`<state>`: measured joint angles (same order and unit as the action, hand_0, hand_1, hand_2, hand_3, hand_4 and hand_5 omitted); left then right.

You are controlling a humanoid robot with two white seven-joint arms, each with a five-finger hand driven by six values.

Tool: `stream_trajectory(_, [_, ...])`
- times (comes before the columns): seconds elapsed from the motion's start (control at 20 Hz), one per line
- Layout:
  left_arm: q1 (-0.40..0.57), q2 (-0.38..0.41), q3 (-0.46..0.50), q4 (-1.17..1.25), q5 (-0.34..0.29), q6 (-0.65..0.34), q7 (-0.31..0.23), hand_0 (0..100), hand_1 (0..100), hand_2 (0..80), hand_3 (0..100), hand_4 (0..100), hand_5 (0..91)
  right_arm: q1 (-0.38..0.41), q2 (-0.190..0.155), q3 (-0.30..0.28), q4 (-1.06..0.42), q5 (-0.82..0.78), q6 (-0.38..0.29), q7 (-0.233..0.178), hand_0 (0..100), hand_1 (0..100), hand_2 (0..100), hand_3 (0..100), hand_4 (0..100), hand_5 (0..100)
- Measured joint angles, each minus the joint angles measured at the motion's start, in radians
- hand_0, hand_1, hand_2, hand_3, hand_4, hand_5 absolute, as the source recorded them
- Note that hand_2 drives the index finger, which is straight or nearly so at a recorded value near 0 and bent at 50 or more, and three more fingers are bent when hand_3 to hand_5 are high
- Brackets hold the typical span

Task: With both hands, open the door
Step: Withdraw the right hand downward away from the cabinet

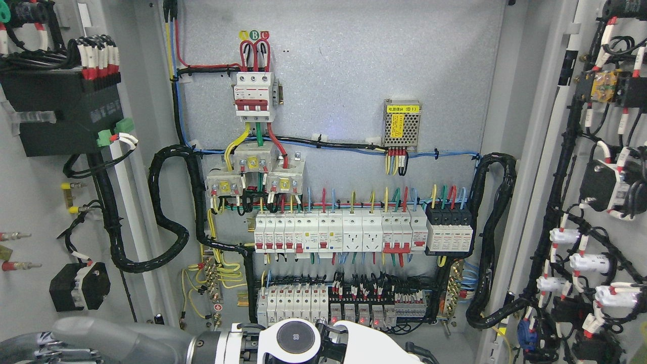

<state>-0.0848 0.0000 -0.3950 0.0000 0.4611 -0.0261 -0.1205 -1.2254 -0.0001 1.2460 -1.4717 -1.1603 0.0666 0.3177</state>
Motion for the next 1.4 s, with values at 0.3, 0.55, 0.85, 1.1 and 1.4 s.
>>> stream_trajectory(0.3, [0.001,0.0,0.0,0.0,0.0,0.0,-0.002,30,0,2.8,3,4,0.0,-0.015,0.0,0.013,0.003,-0.004,-0.003,0.0,22,0,0,0,0,0])
stream_trajectory(0.55, [0.001,0.0,0.001,0.0,0.001,0.0,-0.002,30,0,2.7,3,4,0.0,-0.019,0.0,0.017,0.004,-0.001,-0.009,-0.007,22,0,0,0,0,0])
stream_trajectory(0.85, [0.001,0.0,0.001,0.0,0.001,0.0,-0.002,30,0,2.7,3,4,0.0,0.048,0.0,-0.032,0.003,0.055,-0.004,-0.046,22,0,0,0,0,0])
stream_trajectory(1.1, [0.001,0.0,0.001,0.0,0.001,0.0,-0.003,30,0,2.7,3,4,0.0,0.153,0.0,-0.11,-0.024,0.137,-0.003,-0.051,22,0,0,0,0,0])
stream_trajectory(1.4, [0.001,0.0,0.001,0.0,0.001,0.0,-0.003,30,0,2.7,3,4,0.0,0.276,0.0,-0.216,-0.096,0.23,-0.038,-0.047,22,0,0,0,0,0])
